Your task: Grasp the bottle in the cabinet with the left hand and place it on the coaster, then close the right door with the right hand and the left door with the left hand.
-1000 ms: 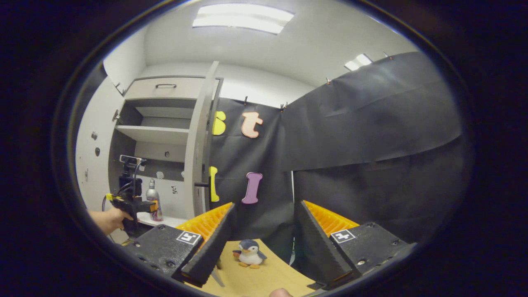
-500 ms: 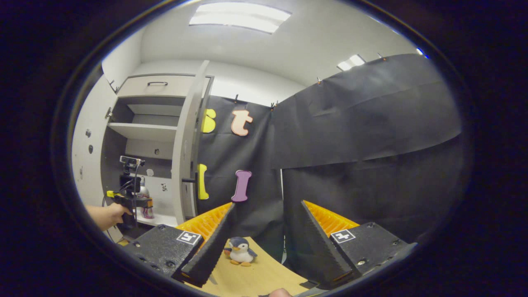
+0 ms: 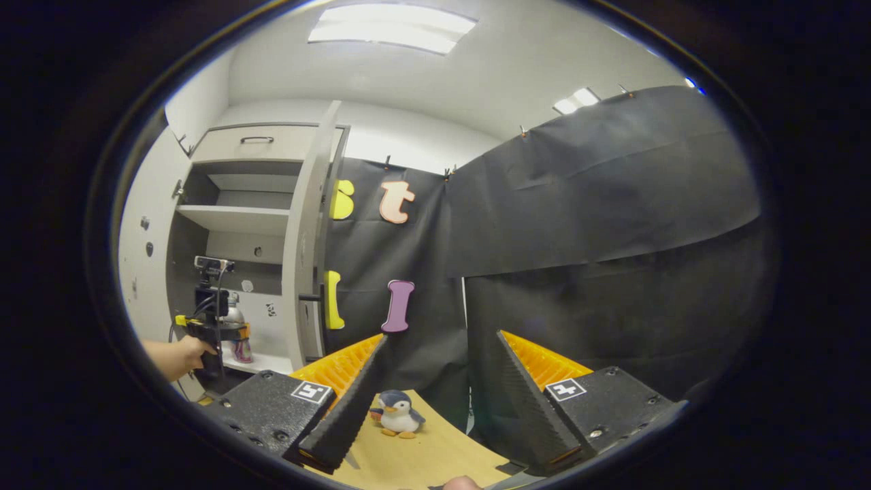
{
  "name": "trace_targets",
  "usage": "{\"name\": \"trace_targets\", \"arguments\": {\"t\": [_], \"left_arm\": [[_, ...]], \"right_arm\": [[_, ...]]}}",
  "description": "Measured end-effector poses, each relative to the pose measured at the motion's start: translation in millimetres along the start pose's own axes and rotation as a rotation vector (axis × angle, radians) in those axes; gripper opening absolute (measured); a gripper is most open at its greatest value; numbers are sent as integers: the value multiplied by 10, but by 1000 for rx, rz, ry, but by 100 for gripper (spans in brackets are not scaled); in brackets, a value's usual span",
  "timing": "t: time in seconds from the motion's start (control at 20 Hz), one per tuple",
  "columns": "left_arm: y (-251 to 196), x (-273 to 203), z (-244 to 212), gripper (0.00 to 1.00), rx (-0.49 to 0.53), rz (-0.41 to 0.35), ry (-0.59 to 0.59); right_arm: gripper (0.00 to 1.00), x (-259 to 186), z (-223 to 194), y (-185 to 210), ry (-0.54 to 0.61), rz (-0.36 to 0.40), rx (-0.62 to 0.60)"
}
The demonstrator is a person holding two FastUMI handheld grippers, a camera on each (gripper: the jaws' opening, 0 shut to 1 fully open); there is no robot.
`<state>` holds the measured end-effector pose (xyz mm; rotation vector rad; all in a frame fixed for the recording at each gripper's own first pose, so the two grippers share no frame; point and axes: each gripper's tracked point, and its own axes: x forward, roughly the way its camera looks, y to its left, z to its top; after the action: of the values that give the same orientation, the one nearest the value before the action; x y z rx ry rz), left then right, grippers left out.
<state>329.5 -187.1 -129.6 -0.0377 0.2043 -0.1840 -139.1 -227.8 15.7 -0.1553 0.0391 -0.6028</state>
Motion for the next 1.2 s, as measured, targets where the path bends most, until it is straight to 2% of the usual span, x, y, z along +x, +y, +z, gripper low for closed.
{"name": "trace_targets", "arguments": {"t": [0.05,0.3,0.35,0.4,0.5,0.55,0.6,0.65,0.7,0.8,0.9,1.05,1.2], "left_arm": [[-36,-58,-18,78,-11,-11,9],[3,-384,45,82,25,-7,-19],[-11,-479,55,78,33,-13,-27],[0,-561,58,82,50,-15,-38],[-17,-753,0,77,64,-24,-37],[-4,-829,-17,82,68,-22,-39],[-5,-917,-48,82,64,-23,-37],[-2,-1003,-71,74,57,-20,-35],[1,-1086,-100,77,53,-18,-29],[41,-1212,-140,78,52,-7,-32],[46,-1351,-193,77,55,1,-28],[80,-1534,-261,77,61,20,-36],[105,-1664,-419,77,31,29,-40]], "right_arm": [[99,12,-28,27,8,5,0],[96,-4,-103,177,31,50,6],[96,-17,-122,190,36,60,7],[97,-23,-128,206,41,67,6],[99,-29,-144,234,48,82,9],[96,-36,-166,250,55,89,10],[96,-49,-179,285,61,102,11],[97,-56,-190,318,65,113,10],[96,-60,-190,347,65,124,8],[99,-50,-200,396,68,140,3],[96,-46,-219,462,74,160,10],[99,-33,-279,530,86,187,14],[96,-5,-304,548,93,192,25]]}}
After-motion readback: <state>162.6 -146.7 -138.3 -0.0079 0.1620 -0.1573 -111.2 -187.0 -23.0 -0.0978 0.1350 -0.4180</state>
